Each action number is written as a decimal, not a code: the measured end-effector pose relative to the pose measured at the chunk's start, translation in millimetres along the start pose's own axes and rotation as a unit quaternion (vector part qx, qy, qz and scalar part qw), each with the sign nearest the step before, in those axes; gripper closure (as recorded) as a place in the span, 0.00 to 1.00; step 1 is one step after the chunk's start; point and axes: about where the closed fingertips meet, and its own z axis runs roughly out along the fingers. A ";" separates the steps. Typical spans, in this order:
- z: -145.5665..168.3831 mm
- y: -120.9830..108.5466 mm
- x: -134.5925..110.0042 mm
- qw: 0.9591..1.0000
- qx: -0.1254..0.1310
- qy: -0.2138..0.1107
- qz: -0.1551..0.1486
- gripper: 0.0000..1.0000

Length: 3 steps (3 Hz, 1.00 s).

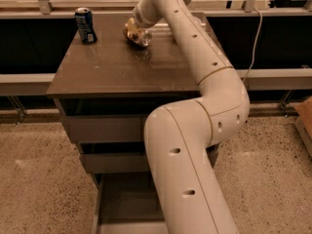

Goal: Place orange can into bottom drawer

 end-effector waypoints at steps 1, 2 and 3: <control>-56.6 34.9 3.8 0.993 -0.111 -0.018 -0.047 1.00; -102.3 57.9 33.2 0.978 -0.193 0.003 -0.085 0.74; -95.7 58.3 33.3 0.978 -0.190 0.005 -0.082 0.51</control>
Offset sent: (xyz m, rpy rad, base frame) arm -0.1493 -0.0754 0.0699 0.0509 0.1800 0.5581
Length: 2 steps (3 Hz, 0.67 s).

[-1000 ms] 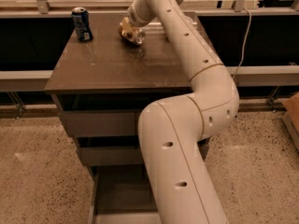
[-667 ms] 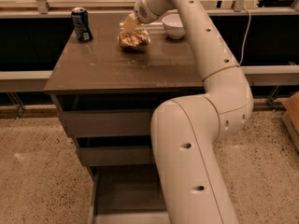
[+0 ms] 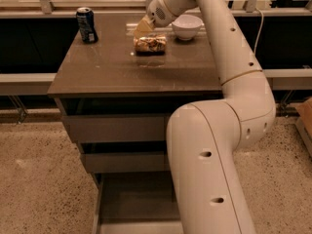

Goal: Place orange can into bottom drawer

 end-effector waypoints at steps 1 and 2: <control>5.1 0.3 -0.2 1.000 -0.002 0.000 0.000 0.28; 5.4 -8.4 10.9 1.000 -0.002 -0.009 -0.002 0.04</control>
Offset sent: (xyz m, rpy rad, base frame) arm 0.0134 -0.0298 -0.0142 0.0310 -0.0279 0.0025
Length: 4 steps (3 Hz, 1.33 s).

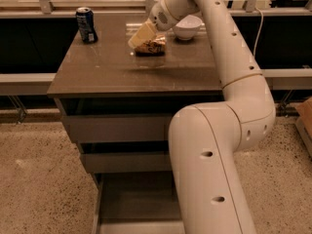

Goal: Place orange can into bottom drawer

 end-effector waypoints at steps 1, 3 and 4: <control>-13.5 -10.0 8.0 1.000 0.017 0.002 -0.021 0.00; -16.4 -34.4 56.1 0.994 0.045 0.073 -0.072 0.24; -6.7 -39.5 74.8 0.993 0.038 0.082 -0.071 0.38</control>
Offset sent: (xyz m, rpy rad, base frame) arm 0.0029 -0.0702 0.0015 -0.1863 -0.1908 0.0070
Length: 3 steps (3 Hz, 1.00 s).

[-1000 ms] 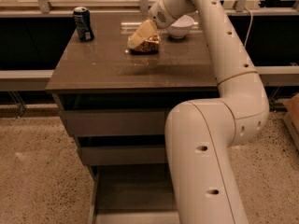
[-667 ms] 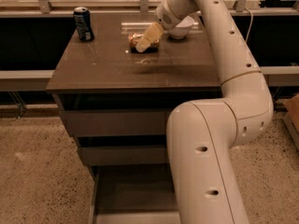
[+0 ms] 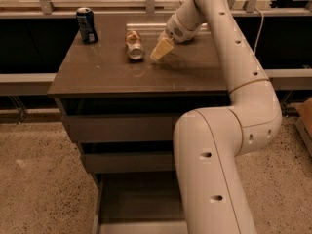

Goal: Place orange can into bottom drawer

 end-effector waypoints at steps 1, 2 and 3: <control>5.3 -1.9 4.2 1.000 -0.001 -0.002 -0.004 0.35; 3.7 -4.2 0.7 1.000 -0.001 -0.026 -0.002 0.21; -8.6 -6.1 -16.2 0.998 0.005 -0.065 -0.009 0.01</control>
Offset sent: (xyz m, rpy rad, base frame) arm 0.0289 -0.0113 0.0248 0.1254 -0.0410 0.0122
